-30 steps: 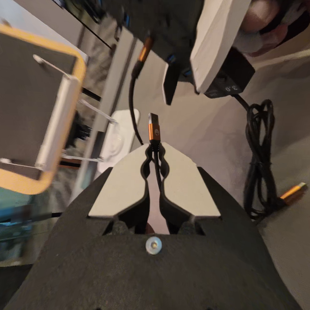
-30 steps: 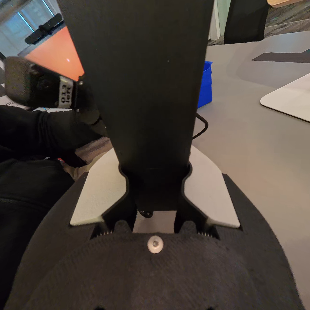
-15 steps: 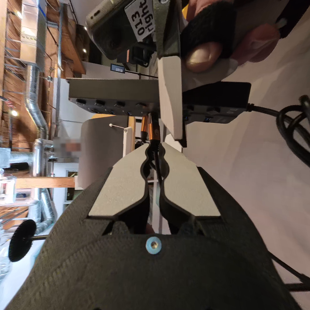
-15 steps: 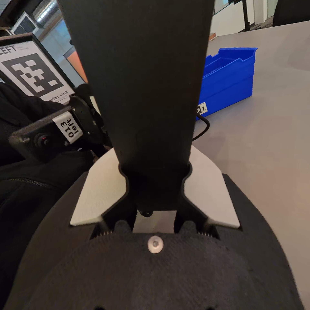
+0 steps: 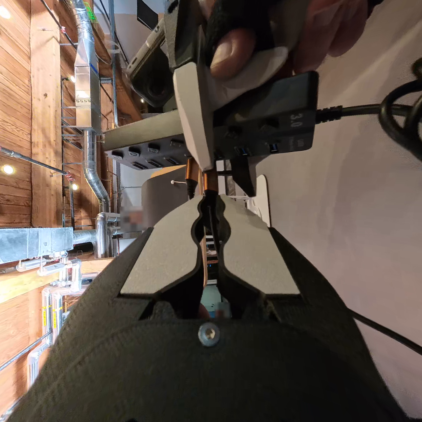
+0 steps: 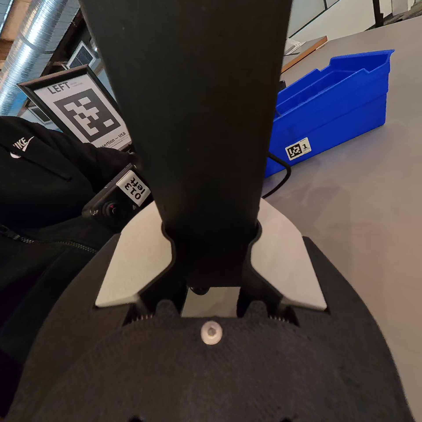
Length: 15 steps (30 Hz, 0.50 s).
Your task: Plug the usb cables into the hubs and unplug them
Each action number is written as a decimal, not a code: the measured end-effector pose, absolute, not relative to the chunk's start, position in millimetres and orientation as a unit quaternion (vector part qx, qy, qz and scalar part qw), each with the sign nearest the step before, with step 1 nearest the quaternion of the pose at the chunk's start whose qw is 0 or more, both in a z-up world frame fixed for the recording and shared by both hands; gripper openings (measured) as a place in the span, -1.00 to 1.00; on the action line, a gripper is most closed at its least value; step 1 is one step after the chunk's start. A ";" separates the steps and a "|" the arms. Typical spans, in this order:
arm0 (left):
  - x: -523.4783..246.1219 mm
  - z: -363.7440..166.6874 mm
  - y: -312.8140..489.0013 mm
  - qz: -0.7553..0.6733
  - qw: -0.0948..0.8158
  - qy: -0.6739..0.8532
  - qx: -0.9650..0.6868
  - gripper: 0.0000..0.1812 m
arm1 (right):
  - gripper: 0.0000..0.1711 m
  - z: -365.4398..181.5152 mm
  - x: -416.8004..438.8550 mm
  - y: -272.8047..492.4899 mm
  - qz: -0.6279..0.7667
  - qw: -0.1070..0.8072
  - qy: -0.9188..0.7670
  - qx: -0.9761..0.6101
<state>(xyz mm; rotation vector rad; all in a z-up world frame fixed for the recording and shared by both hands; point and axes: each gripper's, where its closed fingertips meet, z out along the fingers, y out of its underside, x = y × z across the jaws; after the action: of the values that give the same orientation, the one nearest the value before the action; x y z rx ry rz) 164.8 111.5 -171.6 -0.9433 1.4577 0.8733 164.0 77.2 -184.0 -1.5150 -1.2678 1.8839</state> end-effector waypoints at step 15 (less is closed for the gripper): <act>165.4 -178.3 110.6 0.395 0.560 0.631 -0.363 -0.92 | -0.25 -185.0 165.6 72.2 0.686 0.169 -0.451 -0.545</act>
<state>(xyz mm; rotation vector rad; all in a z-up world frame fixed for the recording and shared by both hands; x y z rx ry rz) 165.4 110.6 -178.3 -0.8544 1.4875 0.9319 165.6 72.2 -185.0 -1.5498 -1.2808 1.9514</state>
